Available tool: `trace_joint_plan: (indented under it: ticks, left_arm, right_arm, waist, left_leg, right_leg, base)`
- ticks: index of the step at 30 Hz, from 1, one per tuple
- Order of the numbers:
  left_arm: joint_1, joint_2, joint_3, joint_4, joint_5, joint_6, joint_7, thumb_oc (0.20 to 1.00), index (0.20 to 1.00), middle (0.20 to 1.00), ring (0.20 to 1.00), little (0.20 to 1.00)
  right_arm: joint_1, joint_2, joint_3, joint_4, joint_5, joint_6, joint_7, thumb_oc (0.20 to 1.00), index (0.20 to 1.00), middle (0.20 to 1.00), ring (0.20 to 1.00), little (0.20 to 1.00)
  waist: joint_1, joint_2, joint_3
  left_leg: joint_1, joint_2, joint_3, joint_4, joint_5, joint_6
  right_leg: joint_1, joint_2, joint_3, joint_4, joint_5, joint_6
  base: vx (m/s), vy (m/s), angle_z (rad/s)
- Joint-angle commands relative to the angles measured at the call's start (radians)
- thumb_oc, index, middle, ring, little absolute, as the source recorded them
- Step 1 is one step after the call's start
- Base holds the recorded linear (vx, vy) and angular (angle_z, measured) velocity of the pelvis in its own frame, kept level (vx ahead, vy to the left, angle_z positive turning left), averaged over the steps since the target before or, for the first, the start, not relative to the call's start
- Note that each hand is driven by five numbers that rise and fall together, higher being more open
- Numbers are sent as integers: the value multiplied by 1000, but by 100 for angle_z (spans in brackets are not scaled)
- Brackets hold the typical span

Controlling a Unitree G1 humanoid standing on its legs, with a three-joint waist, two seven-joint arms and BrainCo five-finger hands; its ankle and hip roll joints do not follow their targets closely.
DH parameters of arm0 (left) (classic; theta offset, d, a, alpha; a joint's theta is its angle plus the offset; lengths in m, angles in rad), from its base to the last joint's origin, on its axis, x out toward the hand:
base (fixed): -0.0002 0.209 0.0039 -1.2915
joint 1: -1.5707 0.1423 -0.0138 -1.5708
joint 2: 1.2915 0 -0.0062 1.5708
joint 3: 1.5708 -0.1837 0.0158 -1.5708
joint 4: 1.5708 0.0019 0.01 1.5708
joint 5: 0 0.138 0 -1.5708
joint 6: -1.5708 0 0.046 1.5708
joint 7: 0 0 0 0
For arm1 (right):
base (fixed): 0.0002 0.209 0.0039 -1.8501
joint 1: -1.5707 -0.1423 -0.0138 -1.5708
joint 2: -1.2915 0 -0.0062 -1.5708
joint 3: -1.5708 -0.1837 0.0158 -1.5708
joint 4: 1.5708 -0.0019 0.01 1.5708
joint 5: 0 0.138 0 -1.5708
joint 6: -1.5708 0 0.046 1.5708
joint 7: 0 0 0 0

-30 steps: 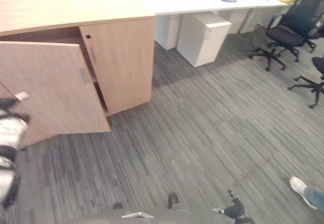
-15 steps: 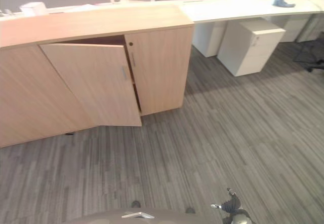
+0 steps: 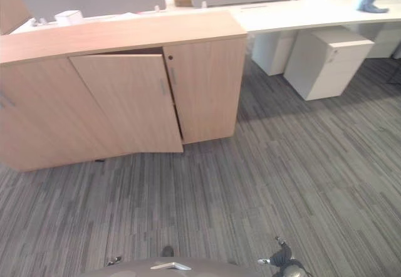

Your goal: Put the empty folder in the office cabinet

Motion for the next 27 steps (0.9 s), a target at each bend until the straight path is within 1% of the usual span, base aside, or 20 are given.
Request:
trace_joint_plan:
  ticks: [1,3,4,5,6,8,10,11,19,21,27]
  left_arm:
    - [-36,41,-36,13,-6,2,4,1000,1000,1000,1000,1000]
    - [-43,37,-53,18,13,5,3,1000,1000,1000,1000,1000]
    - [-45,31,-59,25,18,7,2,1000,1000,1000,1000,1000]
    - [-45,31,-59,25,18,7,2,1000,1000,1000,1000,1000]
    - [-49,27,-63,29,23,9,-2,1000,1000,1000,1000,1000]
    - [-54,27,-67,41,32,14,-11,1000,1000,1000,1000,1000]
    - [-56,31,-66,54,39,18,-16,1000,1000,1000,1000,1000]
    - [-54,35,-52,94,56,36,-21,1000,1000,1000,1000,1000]
    - [-30,43,-30,150,98,59,-32,1000,1000,1000,1000,1000]
    - [-22,44,-4,156,68,66,-42,1000,1000,1000,1000,1000]
    - [-26,40,-21,145,71,65,-58,1000,1000,1000,1000,1000]
  right_arm:
    - [-82,14,12,46,-4,1,-21,1000,1000,1000,1000,1000]
    - [-87,22,11,77,1,6,-19,1000,1000,1000,1000,1000]
    - [-92,28,7,90,10,13,-18,1000,1000,1000,1000,1000]
    - [-92,28,7,90,10,13,-18,1000,1000,1000,1000,1000]
    - [-96,35,0,99,20,12,-18,1000,1000,1000,1000,1000]
    - [-101,46,-12,132,32,17,-20,1000,1000,1000,1000,1000]
    - [-103,53,-16,140,37,19,-18,1000,1000,1000,1000,1000]
    - [-111,65,-8,150,34,26,-9,1000,1000,1000,1000,1000]
    - [-104,97,-13,188,61,43,18,1000,1000,1000,1000,1000]
    - [-99,107,-17,202,67,48,25,1000,1000,1000,1000,1000]
    - [-101,108,-13,210,66,53,35,1000,1000,1000,1000,1000]
  waist:
    - [-8,-67,18]
    - [-15,-69,9]
    - [-21,-58,-4]
    - [-21,-58,-4]
    - [-26,-46,-15]
    - [-31,-42,-36]
    - [-30,-43,-44]
    - [-21,-49,-54]
    - [-6,-62,-74]
    - [-1,-65,-83]
    - [-2,-63,-88]
  left_leg:
    - [26,-49,144,108,-212,115]
    - [40,-80,142,119,-242,124]
    - [68,-95,140,81,-250,132]
    - [68,-95,140,81,-250,132]
    - [97,-108,133,25,-248,140]
    - [114,-121,118,-41,-231,140]
    - [120,-124,116,-55,-227,140]
    - [135,-125,120,-75,-223,144]
    - [179,-130,126,-92,-238,153]
    - [194,-130,125,-95,-243,154]
    - [201,-129,120,-95,-247,153]
  right_leg:
    - [-32,-88,4,51,-33,67]
    - [-39,-90,-10,51,-27,67]
    - [-50,-82,-19,55,-24,69]
    - [-50,-82,-19,55,-24,69]
    - [-60,-75,-25,62,-24,72]
    - [-64,-77,-36,57,-16,77]
    - [-63,-80,-37,55,-13,79]
    - [-57,-88,-36,57,-11,84]
    - [-25,-104,-34,61,-8,94]
    - [-12,-105,-32,56,-10,96]
    - [-7,-107,-29,51,-8,99]
  base:
    - [-101,-8,15]
    - [-86,26,35]
    - [-27,40,36]
    - [-5,55,44]
    - [2,62,44]
    - [17,86,51]
    - [63,83,32]
    - [99,119,33]
    - [54,35,0]
    - [69,8,-1]
    - [19,5,-2]
